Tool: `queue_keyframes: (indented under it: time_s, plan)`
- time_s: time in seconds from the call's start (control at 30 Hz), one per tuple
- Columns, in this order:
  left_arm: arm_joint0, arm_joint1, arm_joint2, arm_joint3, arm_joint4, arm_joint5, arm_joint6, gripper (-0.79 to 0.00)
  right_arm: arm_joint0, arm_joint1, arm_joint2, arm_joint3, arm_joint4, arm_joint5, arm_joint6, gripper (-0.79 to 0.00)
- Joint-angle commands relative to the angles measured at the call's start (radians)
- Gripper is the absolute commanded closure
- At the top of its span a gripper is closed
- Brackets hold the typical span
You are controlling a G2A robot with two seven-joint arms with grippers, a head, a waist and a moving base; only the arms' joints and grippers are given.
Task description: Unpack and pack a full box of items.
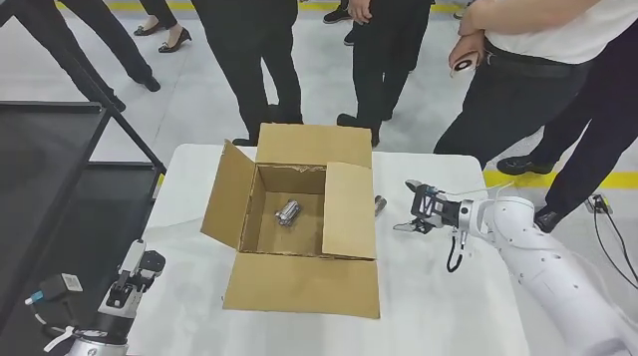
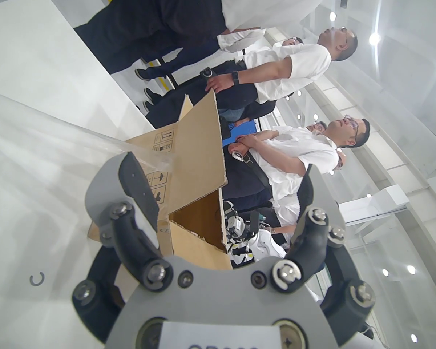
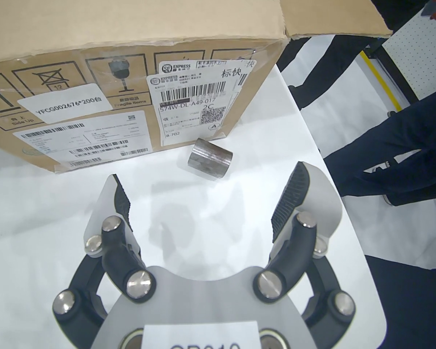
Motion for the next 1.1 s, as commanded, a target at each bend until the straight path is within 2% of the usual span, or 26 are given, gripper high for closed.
queue_keyframes:
  time_s: [0.0,0.2,1.07]
  plan:
    - [0.000,0.000,0.000,0.000,0.000,0.000,0.000,-0.785,0.017,-0.016,-0.022,0.046,-0.016,0.012,-0.053,-0.785]
    - [0.000,0.000,0.000,0.000,0.000,0.000,0.000,-0.785,0.058,-0.068,-0.071,0.149,-0.035,0.044,-0.147,-0.785]
    - [0.000,0.000,0.000,0.000,0.000,0.000,0.000,-0.785,0.055,-0.069,-0.071,0.145,-0.032,0.048,-0.143,-0.785]
